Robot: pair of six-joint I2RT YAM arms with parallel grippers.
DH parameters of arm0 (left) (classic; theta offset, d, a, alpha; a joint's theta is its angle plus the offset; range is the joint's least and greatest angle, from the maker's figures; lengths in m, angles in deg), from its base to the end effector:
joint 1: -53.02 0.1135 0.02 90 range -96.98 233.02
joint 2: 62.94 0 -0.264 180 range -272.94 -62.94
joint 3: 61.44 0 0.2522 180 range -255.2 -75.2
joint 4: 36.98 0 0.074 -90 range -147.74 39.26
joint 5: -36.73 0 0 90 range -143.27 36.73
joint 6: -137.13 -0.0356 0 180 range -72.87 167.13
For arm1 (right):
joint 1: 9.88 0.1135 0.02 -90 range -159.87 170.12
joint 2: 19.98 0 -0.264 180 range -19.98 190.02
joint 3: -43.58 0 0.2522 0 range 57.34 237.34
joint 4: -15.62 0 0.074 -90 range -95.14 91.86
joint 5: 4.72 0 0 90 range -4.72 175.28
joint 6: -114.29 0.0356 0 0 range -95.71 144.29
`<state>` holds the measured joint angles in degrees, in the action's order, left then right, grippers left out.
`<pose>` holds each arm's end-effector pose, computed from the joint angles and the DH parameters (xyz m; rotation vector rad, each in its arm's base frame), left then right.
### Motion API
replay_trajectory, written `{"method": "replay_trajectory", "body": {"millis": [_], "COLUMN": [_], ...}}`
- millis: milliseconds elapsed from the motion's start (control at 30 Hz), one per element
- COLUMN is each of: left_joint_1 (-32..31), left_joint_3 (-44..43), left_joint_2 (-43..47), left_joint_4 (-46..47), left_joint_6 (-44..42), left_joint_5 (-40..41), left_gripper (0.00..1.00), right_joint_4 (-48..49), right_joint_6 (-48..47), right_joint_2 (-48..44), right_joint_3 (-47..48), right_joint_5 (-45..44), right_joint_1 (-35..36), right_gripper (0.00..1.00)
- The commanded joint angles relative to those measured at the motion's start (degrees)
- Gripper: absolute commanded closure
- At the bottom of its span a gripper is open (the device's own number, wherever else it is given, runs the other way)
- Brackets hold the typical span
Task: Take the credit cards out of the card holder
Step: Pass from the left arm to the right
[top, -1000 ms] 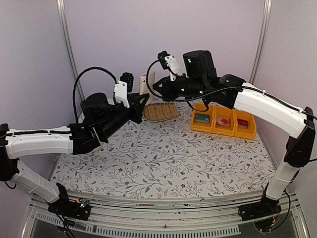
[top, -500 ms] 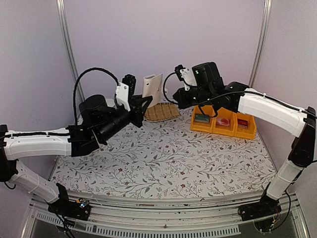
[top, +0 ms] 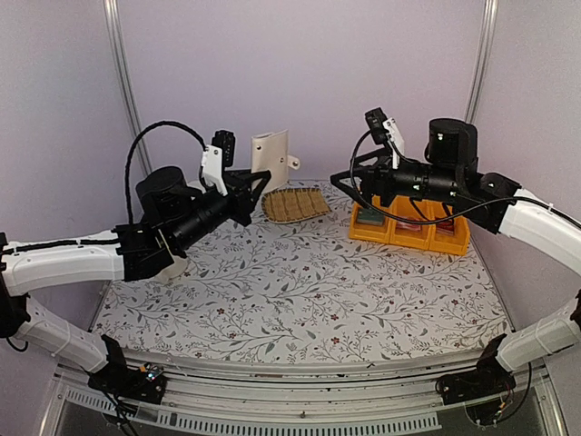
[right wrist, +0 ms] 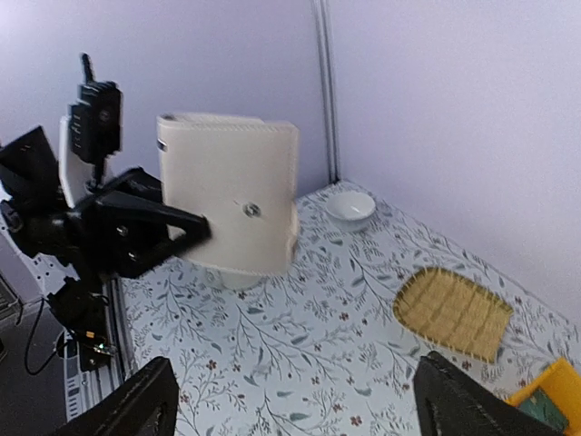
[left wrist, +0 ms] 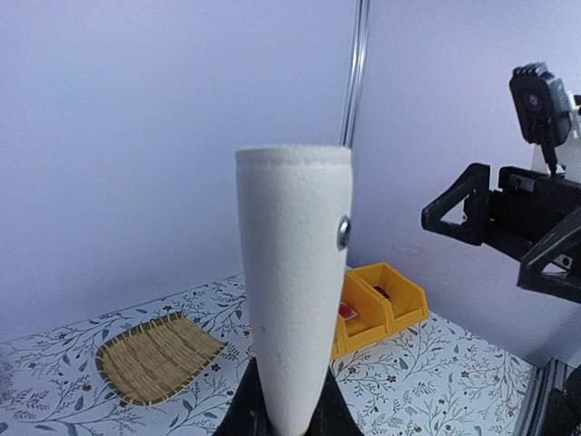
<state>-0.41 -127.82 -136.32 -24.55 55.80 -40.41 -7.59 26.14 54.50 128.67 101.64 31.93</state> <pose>0.1869 -0.2387 0.3460 0.4013 1.4653 -0.7095 0.2190 0.2093 0.3907 -0.8286 1.6583 0.7944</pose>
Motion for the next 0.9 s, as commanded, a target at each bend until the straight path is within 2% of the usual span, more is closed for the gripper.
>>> {"method": "replay_trajectory", "body": {"millis": [0,100,233,300,400,500,600,667,867], "left_joint_1": [0.3,0.3,0.3,0.2,0.2,0.2,0.3,0.2,0.2], "left_joint_3": [-0.9,-0.2,0.3,0.3,0.8,1.4,1.6,1.9,2.3], "left_joint_2": [0.5,0.5,0.7,0.6,0.8,0.9,0.9,1.0,0.8], "left_joint_4": [1.4,3.3,4.7,4.9,5.6,6.7,7.2,7.8,9.1], "left_joint_6": [0.9,1.8,1.8,1.6,1.5,1.5,1.5,1.7,2.1], "left_joint_5": [-2.7,-4.8,-9.2,-11.6,-14.1,-17.2,-19.3,-19.9,-20.2], "left_gripper": [1.00,1.00,1.00,1.00,1.00,1.00,1.00,1.00,1.00], "right_joint_4": [15.8,18.5,16.3,16.5,17.9,18.3,18.5,18.0,16.6], "right_joint_6": [1.9,4.0,4.2,3.3,3.9,5.0,5.0,4.6,4.7], "right_joint_2": [1.9,5.9,10.4,10.9,10.9,11.0,10.4,9.9,8.1], "right_joint_3": [-0.9,2.1,6.6,6.2,4.9,4.4,3.6,3.0,1.1], "right_joint_5": [11.2,12.7,13.9,14.2,17.4,19.3,21.2,21.2,20.4], "right_joint_1": [1.9,2.0,1.9,1.4,-0.3,-1.3,-1.5,-1.6,-3.8], "right_gripper": [0.01,0.01,0.00,0.03,0.16,0.41,0.55,0.59,0.60]}}
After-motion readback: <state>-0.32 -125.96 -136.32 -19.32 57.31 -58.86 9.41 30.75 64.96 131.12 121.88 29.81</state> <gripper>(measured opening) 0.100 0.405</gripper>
